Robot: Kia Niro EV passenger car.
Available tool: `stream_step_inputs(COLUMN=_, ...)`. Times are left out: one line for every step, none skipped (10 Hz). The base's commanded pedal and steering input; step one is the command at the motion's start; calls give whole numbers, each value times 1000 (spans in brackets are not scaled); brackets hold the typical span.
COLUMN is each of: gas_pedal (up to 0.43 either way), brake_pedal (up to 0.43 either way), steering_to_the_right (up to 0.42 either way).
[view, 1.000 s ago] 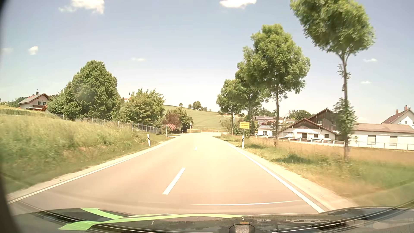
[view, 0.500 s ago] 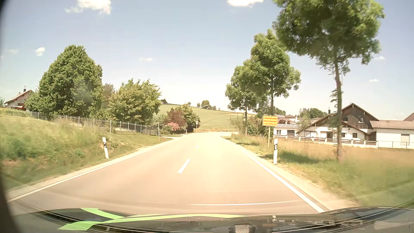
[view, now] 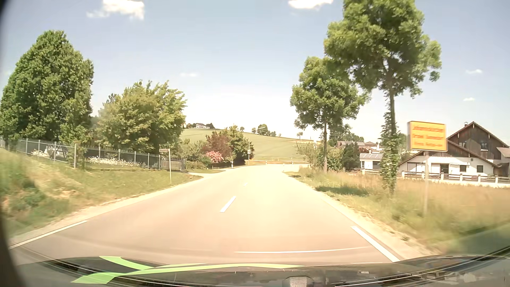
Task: Follow the waypoints while adhering to traffic rules and regulations
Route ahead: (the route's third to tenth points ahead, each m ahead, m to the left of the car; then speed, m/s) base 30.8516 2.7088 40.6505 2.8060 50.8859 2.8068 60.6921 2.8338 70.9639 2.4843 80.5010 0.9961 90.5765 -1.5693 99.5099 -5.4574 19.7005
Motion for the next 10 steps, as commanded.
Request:
stream_step_inputs(gas_pedal=67, brake_pedal=0, steering_to_the_right=-13)
stream_step_inputs(gas_pedal=39, brake_pedal=0, steering_to_the_right=-13)
stream_step_inputs(gas_pedal=39, brake_pedal=0, steering_to_the_right=-11)
stream_step_inputs(gas_pedal=39, brake_pedal=0, steering_to_the_right=-8)
stream_step_inputs(gas_pedal=39, brake_pedal=0, steering_to_the_right=-6)
stream_step_inputs(gas_pedal=47, brake_pedal=0, steering_to_the_right=-5)
stream_step_inputs(gas_pedal=47, brake_pedal=0, steering_to_the_right=-4)
stream_step_inputs(gas_pedal=47, brake_pedal=0, steering_to_the_right=-4)
stream_step_inputs(gas_pedal=59, brake_pedal=0, steering_to_the_right=-3)
stream_step_inputs(gas_pedal=59, brake_pedal=0, steering_to_the_right=-3)
